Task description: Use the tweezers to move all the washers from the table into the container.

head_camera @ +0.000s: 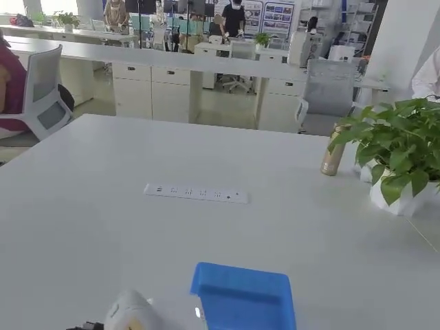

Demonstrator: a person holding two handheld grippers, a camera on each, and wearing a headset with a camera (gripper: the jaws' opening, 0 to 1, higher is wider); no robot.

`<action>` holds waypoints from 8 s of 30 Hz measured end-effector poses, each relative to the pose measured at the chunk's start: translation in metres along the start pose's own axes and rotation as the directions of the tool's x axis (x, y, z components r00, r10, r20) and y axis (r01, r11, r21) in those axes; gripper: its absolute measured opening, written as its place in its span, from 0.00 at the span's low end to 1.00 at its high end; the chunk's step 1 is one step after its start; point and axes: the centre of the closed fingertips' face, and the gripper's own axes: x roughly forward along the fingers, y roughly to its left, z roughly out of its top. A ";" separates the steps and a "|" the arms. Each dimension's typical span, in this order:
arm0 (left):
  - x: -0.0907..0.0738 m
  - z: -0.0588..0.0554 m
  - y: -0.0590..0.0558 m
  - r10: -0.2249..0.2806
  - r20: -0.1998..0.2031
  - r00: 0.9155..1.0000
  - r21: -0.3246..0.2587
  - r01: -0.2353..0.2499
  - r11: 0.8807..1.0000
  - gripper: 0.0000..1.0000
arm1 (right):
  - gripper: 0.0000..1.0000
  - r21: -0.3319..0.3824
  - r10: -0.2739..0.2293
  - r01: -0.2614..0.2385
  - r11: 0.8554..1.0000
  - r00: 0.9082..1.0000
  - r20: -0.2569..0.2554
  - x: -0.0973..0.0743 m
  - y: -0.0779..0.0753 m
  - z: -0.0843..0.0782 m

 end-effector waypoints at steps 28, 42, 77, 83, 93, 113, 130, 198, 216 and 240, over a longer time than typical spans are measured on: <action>-0.005 -0.003 0.002 -0.021 -0.094 0.995 0.263 0.045 0.964 0.00 | 0.03 -0.014 0.010 -0.009 1.000 0.999 0.041 0.000 0.003 0.011; -0.017 -0.007 0.024 0.037 -0.086 0.996 0.230 -0.016 0.973 0.00 | 0.04 -0.071 -0.036 0.037 0.997 0.999 0.018 0.010 -0.012 0.016; -0.009 -0.014 0.028 0.056 -0.155 0.986 0.250 -0.016 0.968 0.00 | 0.03 0.027 -0.021 0.020 0.999 0.999 0.033 0.011 -0.013 0.007; -0.024 0.005 0.026 0.034 -0.054 0.998 0.205 -0.023 0.979 0.12 | 0.03 -0.021 -0.014 0.014 1.000 1.000 0.019 0.012 -0.007 0.007; -0.009 0.004 0.009 -0.047 -0.120 0.992 0.256 0.077 0.964 0.00 | 0.04 -0.016 -0.012 0.012 1.000 1.000 0.020 0.012 -0.007 0.008; -0.004 0.007 0.009 -0.079 -0.162 0.984 0.269 0.122 0.956 0.00 | 0.05 0.051 -0.020 0.018 0.999 0.999 0.026 -0.003 -0.011 0.005; -0.057 0.025 0.044 0.208 0.160 0.965 -0.036 -0.204 0.978 0.36 | 0.03 0.310 -0.056 0.018 0.950 0.992 0.115 -0.008 -0.030 0.010; -0.140 -0.013 0.069 0.737 0.364 0.569 -0.474 -0.568 0.673 0.92 | 0.04 0.484 -0.317 0.226 0.845 0.941 0.114 0.008 -0.180 0.018; -0.132 -0.019 0.068 0.724 0.328 0.607 -0.460 -0.567 0.683 0.89 | 0.04 0.463 -0.316 0.196 0.864 0.929 0.196 -0.014 -0.163 0.047; -0.128 -0.018 0.064 0.704 0.331 0.628 -0.431 -0.563 0.705 0.84 | 0.03 0.473 -0.139 0.001 0.881 0.956 0.258 -0.005 -0.071 0.046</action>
